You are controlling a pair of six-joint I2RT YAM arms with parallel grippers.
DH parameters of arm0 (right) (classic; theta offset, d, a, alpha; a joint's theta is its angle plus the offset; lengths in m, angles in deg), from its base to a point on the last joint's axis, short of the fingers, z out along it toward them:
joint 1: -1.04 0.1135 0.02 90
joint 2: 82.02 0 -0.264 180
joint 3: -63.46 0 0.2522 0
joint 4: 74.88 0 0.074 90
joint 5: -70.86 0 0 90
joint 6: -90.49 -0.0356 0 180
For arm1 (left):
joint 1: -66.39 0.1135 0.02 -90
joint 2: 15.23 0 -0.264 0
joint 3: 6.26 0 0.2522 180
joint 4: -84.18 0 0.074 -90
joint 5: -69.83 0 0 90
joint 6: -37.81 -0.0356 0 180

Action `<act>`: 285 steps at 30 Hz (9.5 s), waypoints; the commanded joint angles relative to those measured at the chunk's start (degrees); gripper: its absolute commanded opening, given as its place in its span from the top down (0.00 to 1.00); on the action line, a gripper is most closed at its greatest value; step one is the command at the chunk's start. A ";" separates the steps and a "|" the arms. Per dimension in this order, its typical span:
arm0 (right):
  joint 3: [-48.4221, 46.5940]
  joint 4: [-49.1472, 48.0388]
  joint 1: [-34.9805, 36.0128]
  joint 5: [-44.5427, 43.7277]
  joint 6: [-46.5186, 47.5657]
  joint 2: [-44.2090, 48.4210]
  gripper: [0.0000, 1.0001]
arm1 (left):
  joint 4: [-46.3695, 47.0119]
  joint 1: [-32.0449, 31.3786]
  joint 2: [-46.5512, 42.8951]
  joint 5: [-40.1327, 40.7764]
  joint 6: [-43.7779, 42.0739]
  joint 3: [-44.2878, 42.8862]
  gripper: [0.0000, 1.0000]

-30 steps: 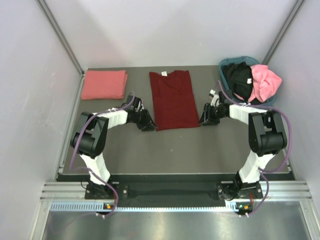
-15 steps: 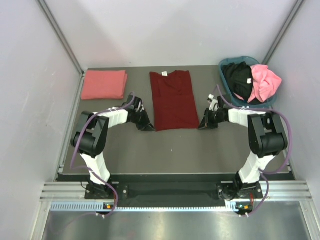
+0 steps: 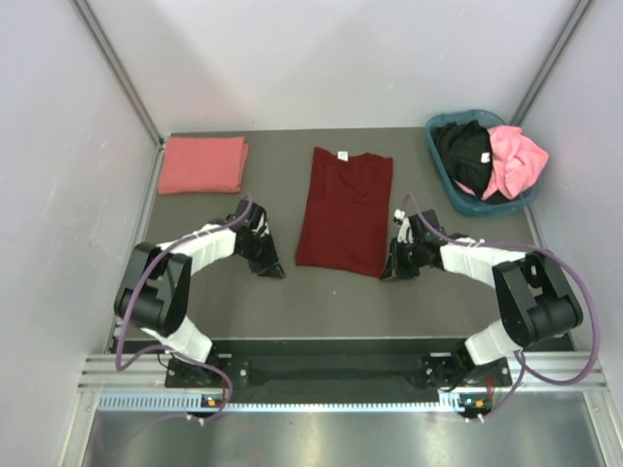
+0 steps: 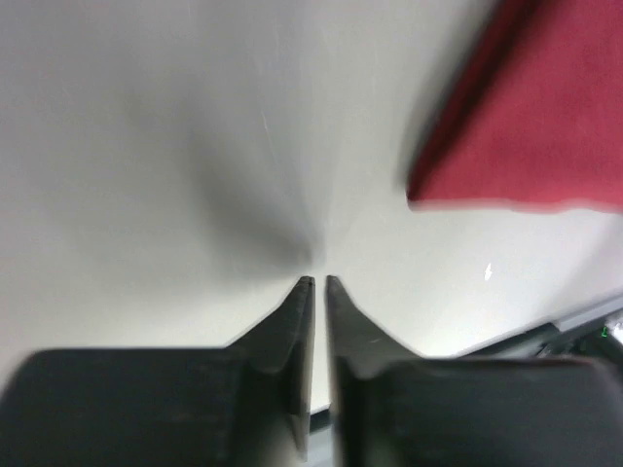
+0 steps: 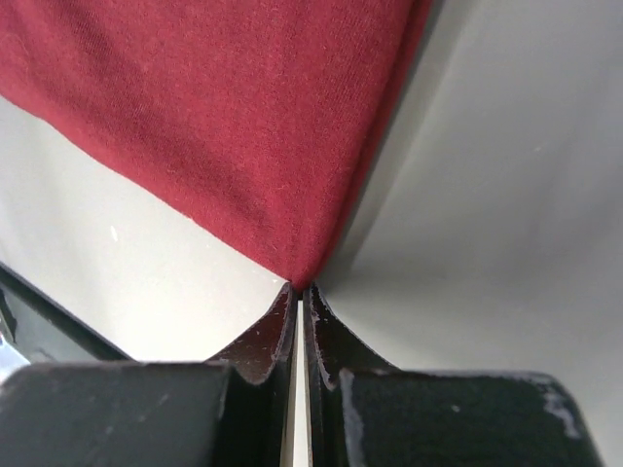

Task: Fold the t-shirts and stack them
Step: Fold the tshirt

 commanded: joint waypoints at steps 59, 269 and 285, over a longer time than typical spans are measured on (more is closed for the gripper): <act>7.30 11.82 1.45 -11.86 -6.56 13.27 1.00 | 0.86 -8.39 -9.65 3.84 1.80 8.54 0.92; -30.50 -11.38 -7.77 16.09 13.66 -26.88 0.60 | 25.90 7.60 41.32 -2.75 -1.53 -51.84 0.59; -31.36 -3.22 -9.00 11.88 10.05 -23.99 0.41 | 20.28 8.22 36.86 -2.57 -3.90 -52.90 0.58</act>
